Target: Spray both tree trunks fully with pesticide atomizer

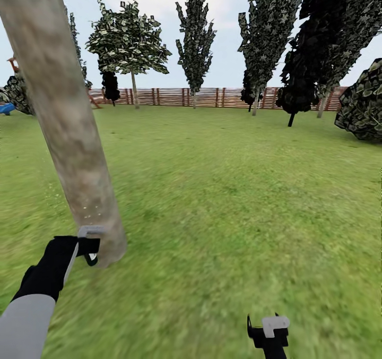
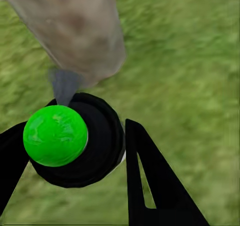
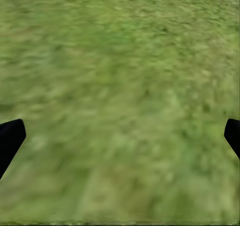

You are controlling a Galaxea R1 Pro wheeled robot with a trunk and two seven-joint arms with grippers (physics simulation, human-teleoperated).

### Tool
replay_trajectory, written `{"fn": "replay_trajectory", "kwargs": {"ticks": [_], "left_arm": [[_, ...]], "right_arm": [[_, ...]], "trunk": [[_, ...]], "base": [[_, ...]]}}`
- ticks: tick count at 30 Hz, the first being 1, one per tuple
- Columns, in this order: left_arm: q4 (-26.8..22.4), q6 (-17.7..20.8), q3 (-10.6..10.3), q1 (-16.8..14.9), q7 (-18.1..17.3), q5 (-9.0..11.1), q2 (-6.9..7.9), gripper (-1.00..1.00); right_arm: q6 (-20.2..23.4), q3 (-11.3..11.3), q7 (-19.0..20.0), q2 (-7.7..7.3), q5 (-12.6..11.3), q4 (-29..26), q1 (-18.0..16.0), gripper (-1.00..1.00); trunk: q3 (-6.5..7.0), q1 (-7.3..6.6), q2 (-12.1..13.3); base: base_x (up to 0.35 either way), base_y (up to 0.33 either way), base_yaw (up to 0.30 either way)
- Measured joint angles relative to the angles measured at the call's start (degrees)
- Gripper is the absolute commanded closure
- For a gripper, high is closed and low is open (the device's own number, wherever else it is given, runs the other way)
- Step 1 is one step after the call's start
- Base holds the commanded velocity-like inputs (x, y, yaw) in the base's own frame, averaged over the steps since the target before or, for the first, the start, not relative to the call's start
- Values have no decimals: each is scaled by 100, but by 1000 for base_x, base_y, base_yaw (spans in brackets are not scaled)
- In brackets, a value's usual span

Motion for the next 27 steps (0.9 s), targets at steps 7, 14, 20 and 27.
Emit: {"fn": "replay_trajectory", "kwargs": {"ticks": [7,14,20,27], "left_arm": [[-186,54,-13,-9,-9,25,206,100],[-1169,1225,10,-409,-27,-30,387,100],[-1286,1292,-44,-460,-162,61,567,100],[-1529,1358,-139,-385,-190,-26,483,100]], "right_arm": [[-1,0,0,0,0,0,0,-100],[-1,0,0,0,0,0,0,-100],[-1,0,0,0,0,0,0,-100],[-1,0,0,0,0,0,0,-100]], "trunk": [[0,-2,0],[0,-3,0],[0,-3,0],[0,-3,0]], "base": [[-135,43,0],[0,0,0],[0,0,0],[0,0,0]]}}
